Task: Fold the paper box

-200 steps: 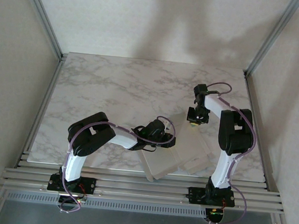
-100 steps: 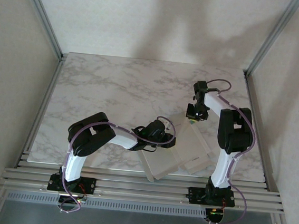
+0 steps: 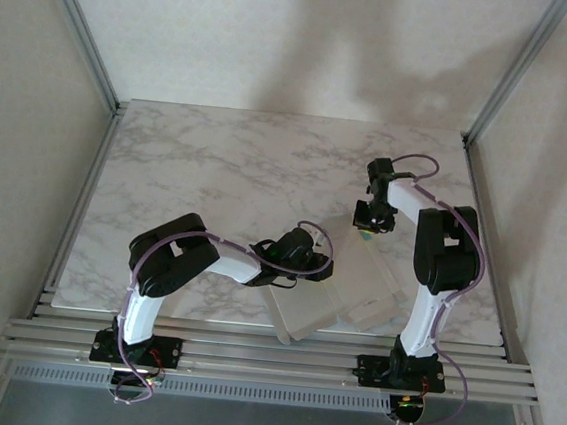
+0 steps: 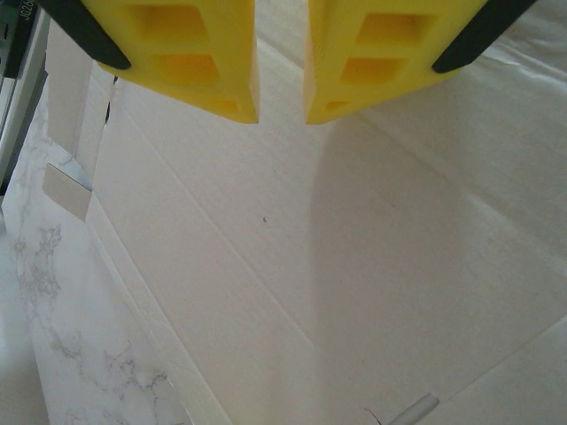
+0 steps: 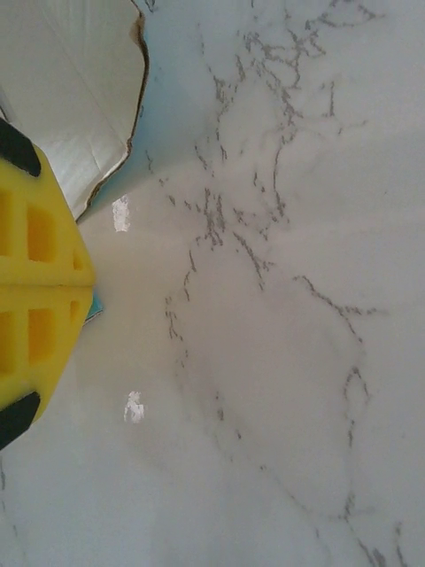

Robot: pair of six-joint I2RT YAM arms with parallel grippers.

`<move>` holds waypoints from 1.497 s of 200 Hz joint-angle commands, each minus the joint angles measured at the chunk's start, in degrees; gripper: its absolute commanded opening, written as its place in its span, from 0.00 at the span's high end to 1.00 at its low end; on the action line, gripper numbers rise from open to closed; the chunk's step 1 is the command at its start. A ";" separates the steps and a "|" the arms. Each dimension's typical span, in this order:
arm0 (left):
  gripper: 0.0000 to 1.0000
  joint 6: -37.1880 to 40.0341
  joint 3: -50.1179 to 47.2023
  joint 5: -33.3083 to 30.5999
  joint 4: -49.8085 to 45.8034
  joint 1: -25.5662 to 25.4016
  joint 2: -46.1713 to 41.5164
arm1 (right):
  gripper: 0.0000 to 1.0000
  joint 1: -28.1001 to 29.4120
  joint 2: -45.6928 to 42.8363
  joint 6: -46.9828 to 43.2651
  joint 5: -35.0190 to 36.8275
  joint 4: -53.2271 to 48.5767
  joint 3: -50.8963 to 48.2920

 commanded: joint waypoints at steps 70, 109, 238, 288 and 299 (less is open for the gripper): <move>0.73 3.90 5.34 0.01 -9.76 0.99 -4.03 | 0.96 0.29 -21.69 1.71 -11.09 2.53 -12.53; 0.68 6.73 8.53 2.74 -14.32 4.69 -7.19 | 0.90 1.50 -29.48 3.17 -12.09 1.30 -19.88; 0.48 41.34 44.94 11.25 -47.04 14.58 13.44 | 0.92 11.56 -31.30 15.49 -7.39 2.50 -33.04; 0.52 48.46 61.42 18.48 -59.13 15.79 24.33 | 0.93 14.48 -27.22 16.23 -5.05 1.66 -33.41; 0.52 49.29 65.09 19.62 -61.54 16.06 26.46 | 0.93 14.91 -26.25 16.06 -4.75 1.36 -33.12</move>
